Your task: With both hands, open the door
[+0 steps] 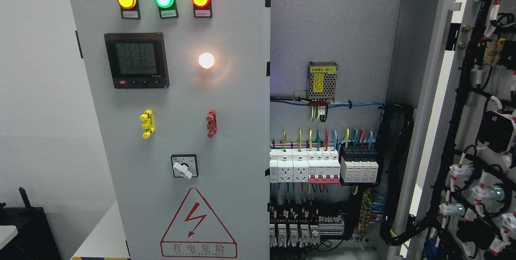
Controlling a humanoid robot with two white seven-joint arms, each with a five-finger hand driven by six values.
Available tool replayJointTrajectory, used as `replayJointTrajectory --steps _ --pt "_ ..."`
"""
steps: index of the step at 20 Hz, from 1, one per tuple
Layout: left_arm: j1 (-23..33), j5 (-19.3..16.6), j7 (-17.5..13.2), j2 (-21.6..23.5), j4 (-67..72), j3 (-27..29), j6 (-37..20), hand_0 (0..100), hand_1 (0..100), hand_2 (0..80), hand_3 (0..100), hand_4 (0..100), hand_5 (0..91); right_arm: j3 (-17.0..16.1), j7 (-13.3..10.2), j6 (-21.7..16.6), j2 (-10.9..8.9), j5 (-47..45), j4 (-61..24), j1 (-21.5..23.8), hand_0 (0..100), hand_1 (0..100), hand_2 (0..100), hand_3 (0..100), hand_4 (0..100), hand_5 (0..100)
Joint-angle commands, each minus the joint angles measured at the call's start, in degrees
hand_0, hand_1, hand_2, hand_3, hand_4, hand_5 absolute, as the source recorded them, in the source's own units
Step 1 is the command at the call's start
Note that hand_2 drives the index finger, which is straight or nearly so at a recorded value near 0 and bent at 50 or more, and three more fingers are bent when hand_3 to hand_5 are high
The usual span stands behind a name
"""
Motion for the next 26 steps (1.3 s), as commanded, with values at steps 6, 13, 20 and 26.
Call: replayJointTrajectory --steps 6,13,20,26 --pt "-0.05 1.68 -0.69 -0.04 0.61 4.15 -0.05 0 0 0.0 0 3 0.0 3.43 0.32 -0.61 -3.26 -0.04 -30.29 9.47 0 0 0 0 0 0" --pt "-0.48 1.60 -0.87 -0.04 0.52 4.15 -0.05 0 0 0.0 0 3 0.0 3.87 0.32 -9.93 -5.45 -0.04 -35.64 12.90 0 0 0 0 0 0" --pt "-0.48 1.60 -0.96 -0.04 0.00 4.23 -0.05 0 0 0.0 0 3 0.0 3.78 0.32 -10.02 -7.04 -0.04 -46.54 15.54 0 0 0 0 0 0" --pt "-0.48 1.60 -0.87 -0.04 -0.09 4.23 -0.05 0 0 0.0 0 3 0.0 7.28 5.14 -12.83 -8.61 -0.04 -50.06 15.45 0 0 0 0 0 0"
